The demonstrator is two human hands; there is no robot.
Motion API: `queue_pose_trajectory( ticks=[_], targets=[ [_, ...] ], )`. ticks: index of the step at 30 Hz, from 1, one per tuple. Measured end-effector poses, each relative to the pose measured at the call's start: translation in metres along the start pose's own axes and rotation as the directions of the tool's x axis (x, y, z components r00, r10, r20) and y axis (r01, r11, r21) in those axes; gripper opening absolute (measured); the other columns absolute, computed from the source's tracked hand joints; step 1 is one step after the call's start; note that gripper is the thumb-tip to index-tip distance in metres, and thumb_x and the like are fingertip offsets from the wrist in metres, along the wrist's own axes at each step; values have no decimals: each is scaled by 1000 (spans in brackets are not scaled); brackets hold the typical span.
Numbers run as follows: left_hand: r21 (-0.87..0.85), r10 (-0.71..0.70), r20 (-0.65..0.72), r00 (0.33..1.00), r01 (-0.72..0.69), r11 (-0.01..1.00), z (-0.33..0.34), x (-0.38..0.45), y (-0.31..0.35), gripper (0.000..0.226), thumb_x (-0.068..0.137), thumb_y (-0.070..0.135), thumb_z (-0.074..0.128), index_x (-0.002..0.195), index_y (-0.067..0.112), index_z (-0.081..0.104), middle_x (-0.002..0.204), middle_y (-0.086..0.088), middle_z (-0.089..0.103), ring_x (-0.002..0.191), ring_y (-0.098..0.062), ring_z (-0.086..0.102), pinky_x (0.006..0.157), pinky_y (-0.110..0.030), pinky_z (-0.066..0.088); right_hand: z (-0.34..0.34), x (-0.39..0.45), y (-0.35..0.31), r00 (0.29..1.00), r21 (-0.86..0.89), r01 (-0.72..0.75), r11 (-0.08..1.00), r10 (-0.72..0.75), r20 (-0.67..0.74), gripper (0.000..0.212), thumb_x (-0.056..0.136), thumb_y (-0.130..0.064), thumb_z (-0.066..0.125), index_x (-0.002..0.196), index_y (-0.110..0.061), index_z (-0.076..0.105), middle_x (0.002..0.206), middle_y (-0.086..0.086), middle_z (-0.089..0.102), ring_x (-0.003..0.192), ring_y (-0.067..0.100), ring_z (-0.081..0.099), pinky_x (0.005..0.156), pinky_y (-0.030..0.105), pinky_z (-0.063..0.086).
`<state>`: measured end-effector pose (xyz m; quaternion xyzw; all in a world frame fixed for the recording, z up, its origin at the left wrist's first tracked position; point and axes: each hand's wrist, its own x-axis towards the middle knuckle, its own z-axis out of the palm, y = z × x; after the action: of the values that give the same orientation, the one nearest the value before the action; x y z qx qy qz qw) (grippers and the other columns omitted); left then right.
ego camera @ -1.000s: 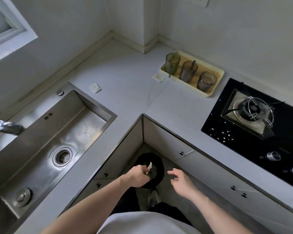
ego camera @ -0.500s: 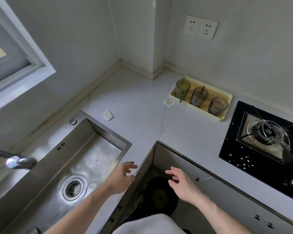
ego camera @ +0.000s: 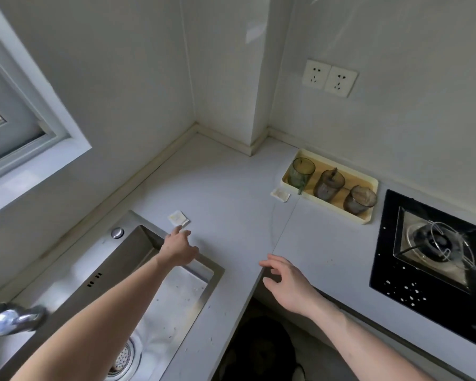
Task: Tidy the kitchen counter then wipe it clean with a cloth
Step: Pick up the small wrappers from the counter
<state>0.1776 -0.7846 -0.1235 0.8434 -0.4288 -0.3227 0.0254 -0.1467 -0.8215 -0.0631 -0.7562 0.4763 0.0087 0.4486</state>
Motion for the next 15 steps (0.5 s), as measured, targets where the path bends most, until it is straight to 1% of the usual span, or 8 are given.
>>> queue_pose_trajectory(
  ticks=[3, 5, 8, 9, 12, 15],
  targets=[
    [64, -29, 35, 999, 27, 998, -2, 21, 1, 69, 92, 35, 60, 155, 17, 36, 168, -8, 7, 148, -39, 23, 119, -46, 32, -6, 11, -1, 1000, 3, -28, 1000, 28, -5, 40, 100, -25, 56, 139, -35, 54, 160, -14, 30, 132, 8, 50, 105, 18, 36],
    [70, -51, 53, 997, 47, 996, -2, 32, 1, 70, 90, 33, 58, 155, 18, 35, 168, -7, 5, 148, -39, 21, 119, -46, 33, -13, 18, 1, 999, 10, -51, 999, 51, -13, 40, 101, -25, 55, 140, -34, 54, 160, -14, 30, 135, 8, 47, 108, 18, 34],
    [80, -74, 79, 994, 67, 995, 0, 43, 0, 71, 89, 33, 56, 156, 19, 33, 169, -7, 1, 148, -40, 21, 119, -45, 32, -22, 29, 6, 997, -3, -78, 997, 78, -16, 41, 102, -26, 53, 141, -36, 51, 159, -16, 29, 136, 8, 45, 107, 19, 33],
    [87, -75, 85, 994, 68, 994, 0, 46, 0, 69, 90, 33, 56, 154, 19, 35, 169, -7, 1, 148, -40, 23, 118, -45, 33, -25, 34, 8, 996, -10, -86, 996, 86, -14, 41, 102, -27, 52, 141, -37, 50, 159, -17, 28, 136, 7, 44, 108, 20, 32],
    [87, -68, 91, 994, 60, 994, 2, 53, 0, 61, 89, 33, 55, 147, 19, 43, 164, -7, 9, 141, -40, 33, 115, -44, 37, -38, 52, 18, 994, -55, -112, 992, 111, -13, 44, 101, -27, 53, 145, -33, 49, 162, -13, 26, 143, 9, 37, 117, 26, 28],
    [91, -86, 84, 993, 78, 993, 4, 60, -2, 63, 90, 35, 54, 149, 20, 40, 165, -6, 10, 143, -39, 32, 117, -43, 34, -57, 78, 27, 992, -136, -129, 982, 129, -5, 51, 102, -25, 53, 151, -27, 42, 165, -8, 20, 150, 12, 27, 121, 28, 23]
  ],
)
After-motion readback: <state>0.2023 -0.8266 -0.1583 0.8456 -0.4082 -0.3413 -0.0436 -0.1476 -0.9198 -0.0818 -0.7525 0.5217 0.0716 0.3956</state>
